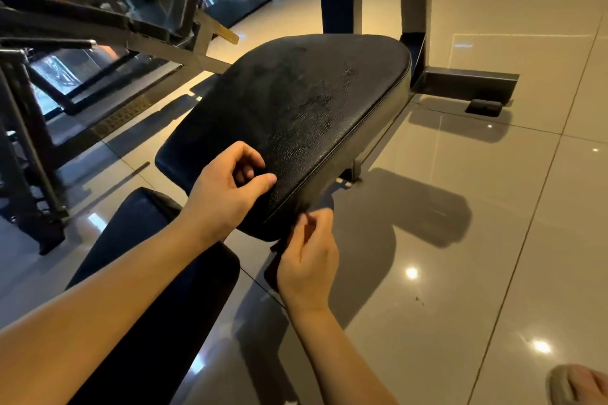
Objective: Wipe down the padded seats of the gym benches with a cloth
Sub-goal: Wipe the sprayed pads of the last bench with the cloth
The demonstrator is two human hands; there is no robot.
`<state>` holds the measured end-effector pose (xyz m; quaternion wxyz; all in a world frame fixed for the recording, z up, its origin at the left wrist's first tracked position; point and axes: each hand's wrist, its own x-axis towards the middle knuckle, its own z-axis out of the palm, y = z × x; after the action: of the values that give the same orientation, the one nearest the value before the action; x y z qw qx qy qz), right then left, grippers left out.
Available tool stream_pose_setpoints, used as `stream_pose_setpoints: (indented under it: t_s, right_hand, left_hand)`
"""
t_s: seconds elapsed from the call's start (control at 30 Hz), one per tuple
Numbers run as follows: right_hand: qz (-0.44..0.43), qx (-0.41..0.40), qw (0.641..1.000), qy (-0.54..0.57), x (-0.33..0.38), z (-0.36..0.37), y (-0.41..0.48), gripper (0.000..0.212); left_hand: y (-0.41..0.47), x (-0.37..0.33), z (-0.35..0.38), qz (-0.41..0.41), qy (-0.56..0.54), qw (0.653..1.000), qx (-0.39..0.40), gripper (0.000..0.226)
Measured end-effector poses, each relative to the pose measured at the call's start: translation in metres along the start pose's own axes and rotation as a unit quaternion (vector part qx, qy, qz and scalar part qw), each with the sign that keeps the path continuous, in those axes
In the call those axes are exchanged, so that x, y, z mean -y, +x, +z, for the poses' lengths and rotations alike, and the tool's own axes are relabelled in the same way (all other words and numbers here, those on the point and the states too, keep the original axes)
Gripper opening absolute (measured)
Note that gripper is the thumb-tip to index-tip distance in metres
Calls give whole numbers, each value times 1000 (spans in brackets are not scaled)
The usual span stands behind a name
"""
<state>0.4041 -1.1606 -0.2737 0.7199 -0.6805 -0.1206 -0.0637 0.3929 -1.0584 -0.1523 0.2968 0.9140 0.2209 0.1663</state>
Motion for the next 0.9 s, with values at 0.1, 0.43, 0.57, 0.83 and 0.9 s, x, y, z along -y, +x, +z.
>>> stream_pose_setpoints:
  t_s: [0.1,0.43,0.57,0.83,0.9]
  right_hand:
    - [14,-30,999,18,2,-9,16,14]
    - [71,-6,997,17,3,-14,14,19]
    - [167,-81,974,131,19,-44,98,24]
    - [95,-25,991,88,19,-44,118,16]
    - [75,13,992,97,17,-47,109,16]
  left_hand:
    - [-1,3,2,5,-5,1000,-7,15]
    - [2,5,6,10,-6,1000,-13,14]
    - [1,3,6,21,0,1000,-13,14]
    - [2,1,4,7,-18,1000,-5,22]
    - [3,3,5,8,-15,1000,-5,20]
